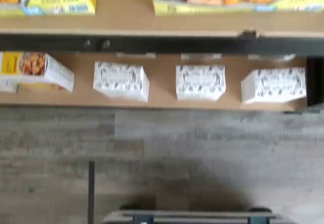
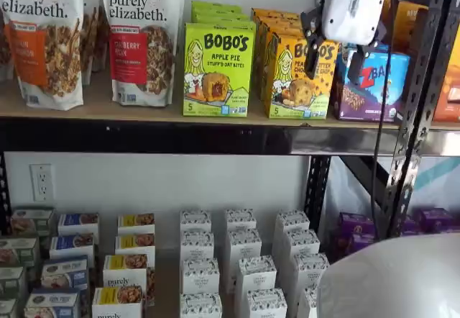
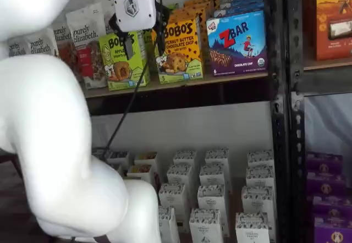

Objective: Pick up the orange box on the top shelf, the fifth box from the left

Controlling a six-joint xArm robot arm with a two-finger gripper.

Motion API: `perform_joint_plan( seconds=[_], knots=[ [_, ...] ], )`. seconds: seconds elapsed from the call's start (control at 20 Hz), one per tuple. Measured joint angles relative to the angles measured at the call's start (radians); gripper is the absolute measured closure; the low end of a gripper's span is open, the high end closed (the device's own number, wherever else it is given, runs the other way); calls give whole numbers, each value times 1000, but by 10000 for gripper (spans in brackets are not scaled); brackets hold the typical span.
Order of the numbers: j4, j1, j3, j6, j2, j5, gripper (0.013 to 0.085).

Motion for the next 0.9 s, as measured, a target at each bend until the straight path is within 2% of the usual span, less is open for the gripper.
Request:
perform_joint_plan(
  seconds=[0.3, 0.6, 0.9],
  knots=[
    [-90, 18, -12, 5, 62, -107, 130],
    [-65, -22, -47, -30, 145, -180, 130],
    [-63, -31, -83, -39, 205, -213, 130]
  ],
)
